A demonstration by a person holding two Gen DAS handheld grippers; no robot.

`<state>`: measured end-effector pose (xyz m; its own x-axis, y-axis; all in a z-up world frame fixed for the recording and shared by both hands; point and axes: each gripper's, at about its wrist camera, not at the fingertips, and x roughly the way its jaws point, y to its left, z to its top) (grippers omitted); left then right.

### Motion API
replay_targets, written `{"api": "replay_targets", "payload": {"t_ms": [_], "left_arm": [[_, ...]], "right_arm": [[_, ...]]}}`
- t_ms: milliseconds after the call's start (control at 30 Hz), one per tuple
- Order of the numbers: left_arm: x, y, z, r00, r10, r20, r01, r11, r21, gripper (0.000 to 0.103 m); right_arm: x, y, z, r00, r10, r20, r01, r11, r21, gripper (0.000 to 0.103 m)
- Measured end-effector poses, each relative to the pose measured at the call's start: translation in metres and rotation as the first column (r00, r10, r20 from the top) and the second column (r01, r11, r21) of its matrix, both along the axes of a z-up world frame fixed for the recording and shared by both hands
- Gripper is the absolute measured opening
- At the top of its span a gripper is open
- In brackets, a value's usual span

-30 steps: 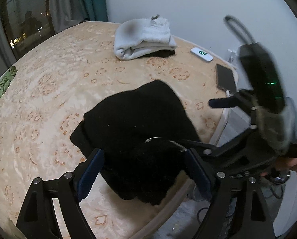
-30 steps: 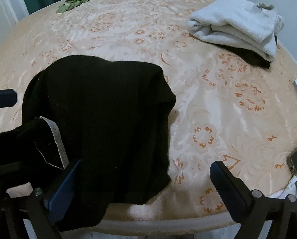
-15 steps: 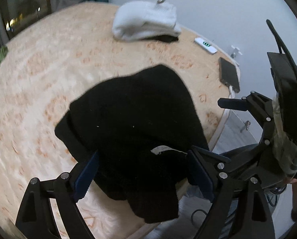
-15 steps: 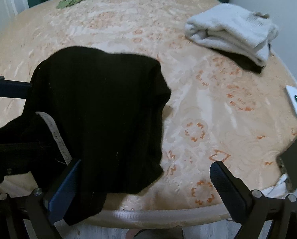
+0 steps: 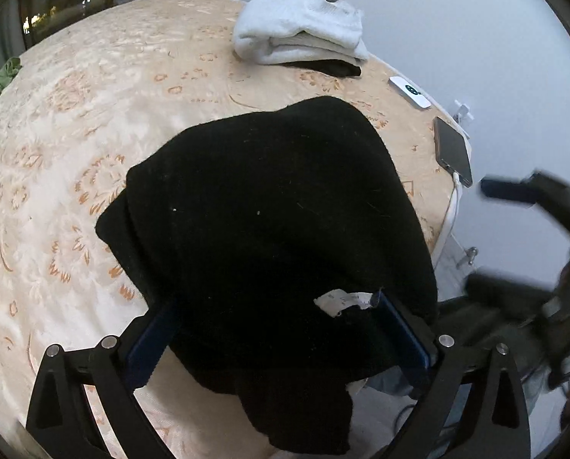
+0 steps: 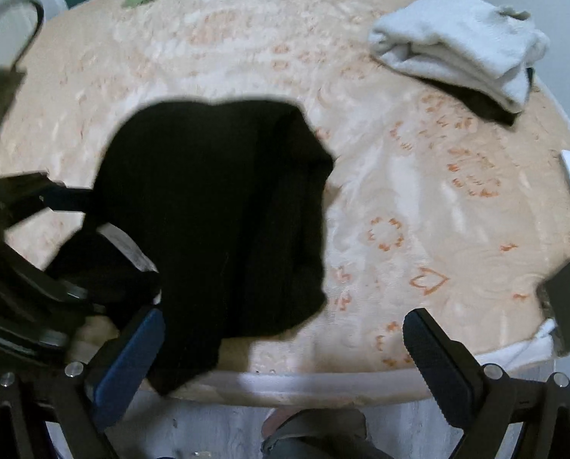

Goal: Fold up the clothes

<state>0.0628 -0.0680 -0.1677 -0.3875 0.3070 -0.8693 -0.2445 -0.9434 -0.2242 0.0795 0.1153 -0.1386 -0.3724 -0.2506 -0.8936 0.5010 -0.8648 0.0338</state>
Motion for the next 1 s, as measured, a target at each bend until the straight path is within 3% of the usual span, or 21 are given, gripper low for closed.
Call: {"api": "replay_targets", "payload": {"t_ms": [267, 500, 600, 733, 833, 1000], "left_arm": [[0.004, -0.003, -0.001, 1.0, 0.006, -0.019, -0.006, 1.0, 0.001, 0.101], [0.014, -0.016, 0.002, 1.0, -0.015, -0.012, 0.015, 0.999, 0.028, 0.101], [0.017, -0.021, 0.0, 1.0, -0.006, 0.019, 0.007, 1.0, -0.02, 0.101], [0.015, -0.023, 0.009, 0.999, -0.032, 0.0, 0.032, 0.997, -0.066, 0.101], [0.01, -0.026, 0.035, 0.997, -0.04, -0.067, 0.038, 0.999, -0.027, 0.101], [-0.002, -0.044, 0.074, 0.985, 0.003, -0.173, 0.005, 0.999, 0.047, 0.101]], "right_arm": [[-0.015, -0.002, 0.042, 0.99, -0.036, -0.136, 0.038, 0.999, 0.01, 0.103], [-0.044, -0.018, 0.016, 0.976, -0.05, -0.212, 0.084, 0.985, 0.152, 0.102], [-0.054, -0.012, -0.004, 0.98, -0.063, -0.191, 0.101, 0.975, 0.198, 0.102], [-0.064, 0.004, -0.032, 0.987, -0.09, -0.135, 0.121, 0.962, 0.243, 0.101], [-0.065, 0.014, -0.044, 0.99, -0.105, -0.093, 0.125, 0.961, 0.245, 0.101], [-0.065, 0.013, -0.035, 0.991, -0.095, -0.092, 0.113, 0.971, 0.21, 0.101]]}}
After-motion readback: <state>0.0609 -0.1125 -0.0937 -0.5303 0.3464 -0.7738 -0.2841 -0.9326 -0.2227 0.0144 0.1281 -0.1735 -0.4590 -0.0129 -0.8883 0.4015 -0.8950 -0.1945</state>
